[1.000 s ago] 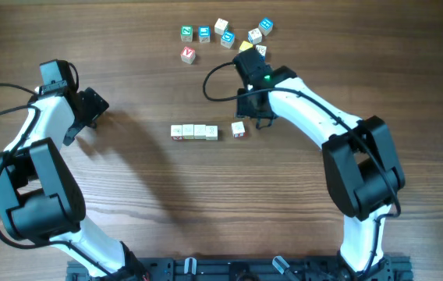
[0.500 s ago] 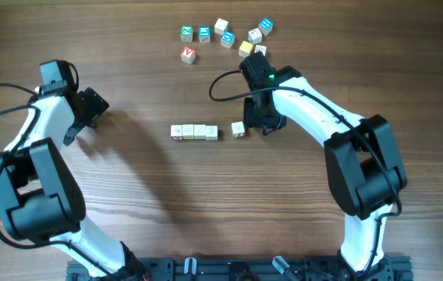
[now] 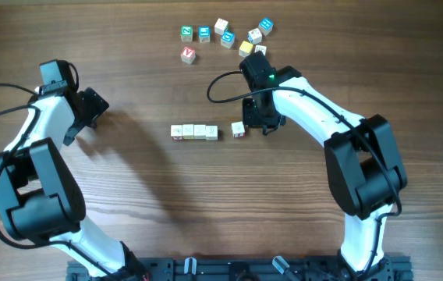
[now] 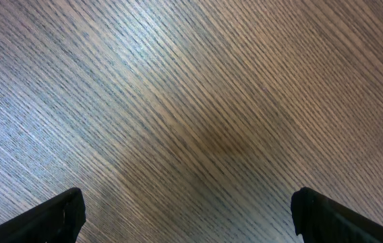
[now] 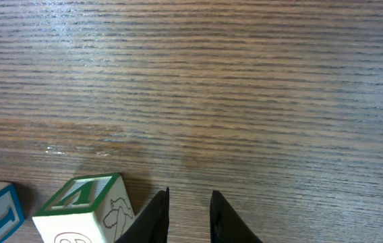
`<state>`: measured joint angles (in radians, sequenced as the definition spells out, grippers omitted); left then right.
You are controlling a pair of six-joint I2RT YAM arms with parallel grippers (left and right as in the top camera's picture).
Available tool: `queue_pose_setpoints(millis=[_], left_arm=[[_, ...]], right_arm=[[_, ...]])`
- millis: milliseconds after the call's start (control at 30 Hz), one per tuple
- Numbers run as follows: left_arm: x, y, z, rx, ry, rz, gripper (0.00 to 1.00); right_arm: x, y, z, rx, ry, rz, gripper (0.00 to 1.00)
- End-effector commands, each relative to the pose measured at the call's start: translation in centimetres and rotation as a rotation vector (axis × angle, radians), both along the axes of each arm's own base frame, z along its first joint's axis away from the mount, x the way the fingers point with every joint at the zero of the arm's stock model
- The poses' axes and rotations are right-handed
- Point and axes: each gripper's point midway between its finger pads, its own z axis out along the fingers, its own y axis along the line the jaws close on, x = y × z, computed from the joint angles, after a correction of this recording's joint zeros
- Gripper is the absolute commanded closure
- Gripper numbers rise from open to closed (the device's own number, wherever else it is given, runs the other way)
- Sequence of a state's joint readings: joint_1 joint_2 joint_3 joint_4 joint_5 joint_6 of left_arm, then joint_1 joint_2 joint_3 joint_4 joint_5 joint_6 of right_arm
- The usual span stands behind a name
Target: Form a horizontal line
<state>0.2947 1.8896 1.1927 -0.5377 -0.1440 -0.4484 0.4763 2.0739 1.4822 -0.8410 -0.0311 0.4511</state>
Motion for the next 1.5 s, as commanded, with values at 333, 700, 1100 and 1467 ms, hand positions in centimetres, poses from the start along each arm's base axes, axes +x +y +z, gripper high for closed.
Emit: queue_pose_setpoints(millis=[333, 700, 1100, 1467], left_arm=[[-0.2, -0.1, -0.4, -0.006, 0.008, 0.007, 0.00], [-0.2, -0.1, -0.4, -0.006, 0.008, 0.007, 0.00], [-0.2, -0.1, -0.4, -0.006, 0.008, 0.007, 0.00], [-0.2, -0.1, -0.4, -0.006, 0.008, 0.007, 0.00]], right_arm=[[-1.9, 2.7, 0.0, 0.158, 0.107, -0.023, 0.78], [-2.6, 4.2, 0.2, 0.195, 0.122, 0.008, 0.80], [-1.1, 1.6, -0.3, 0.041, 0.038, -0.021, 0.80], [-0.8, 2.5, -0.2, 0.087, 0.031, -0.033, 0.81]])
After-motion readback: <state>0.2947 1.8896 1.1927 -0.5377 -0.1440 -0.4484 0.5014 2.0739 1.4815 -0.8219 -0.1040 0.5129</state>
